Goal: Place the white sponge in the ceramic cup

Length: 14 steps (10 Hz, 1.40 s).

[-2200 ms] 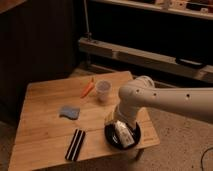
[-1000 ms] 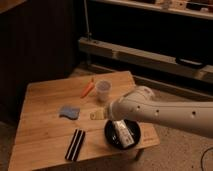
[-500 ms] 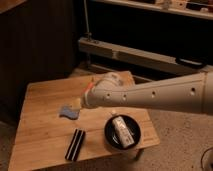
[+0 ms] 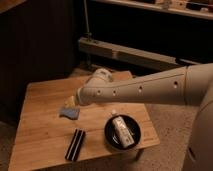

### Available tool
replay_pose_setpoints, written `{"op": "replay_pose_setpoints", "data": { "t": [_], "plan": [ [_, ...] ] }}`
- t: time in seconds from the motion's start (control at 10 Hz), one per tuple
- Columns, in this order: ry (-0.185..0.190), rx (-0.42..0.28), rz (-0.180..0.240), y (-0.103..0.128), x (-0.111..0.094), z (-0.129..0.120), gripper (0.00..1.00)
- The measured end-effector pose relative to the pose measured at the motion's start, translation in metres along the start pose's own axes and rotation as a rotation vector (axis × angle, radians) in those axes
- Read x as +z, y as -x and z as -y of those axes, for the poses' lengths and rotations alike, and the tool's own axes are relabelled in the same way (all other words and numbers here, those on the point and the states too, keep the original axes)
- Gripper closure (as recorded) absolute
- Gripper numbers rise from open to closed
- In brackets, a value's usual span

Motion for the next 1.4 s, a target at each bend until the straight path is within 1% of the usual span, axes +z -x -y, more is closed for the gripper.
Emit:
{"op": "replay_pose_setpoints", "data": {
  "t": [0.1,0.2,0.3,0.4,0.5,0.6,0.7,0.8,0.9,1.0,1.2,1.3,1.4],
  "plan": [
    [0.034,-0.006,0.06,-0.008,-0.011,0.0,0.2],
    [0.078,-0.021,0.134,-0.014,-0.022,0.004,0.2],
    [0.13,-0.034,0.206,-0.023,-0.035,0.008,0.2],
    [0.188,-0.051,0.263,-0.034,-0.048,0.005,0.2],
    [0.241,-0.067,0.305,-0.045,-0.06,0.001,0.2],
    [0.283,-0.075,0.34,-0.056,-0.072,-0.001,0.2],
    [0.32,-0.085,0.362,-0.064,-0.081,-0.006,0.2],
    [0.337,-0.091,0.372,-0.069,-0.085,-0.008,0.2],
    [0.335,-0.093,0.367,-0.069,-0.085,-0.009,0.2],
    [0.32,-0.109,0.348,-0.066,-0.08,-0.01,0.2],
    [0.265,-0.239,0.29,-0.052,-0.06,-0.026,0.2],
    [0.244,-0.297,0.269,-0.047,-0.046,-0.034,0.2],
    [0.235,-0.357,0.255,-0.044,-0.028,-0.04,0.2]
  ]
}}
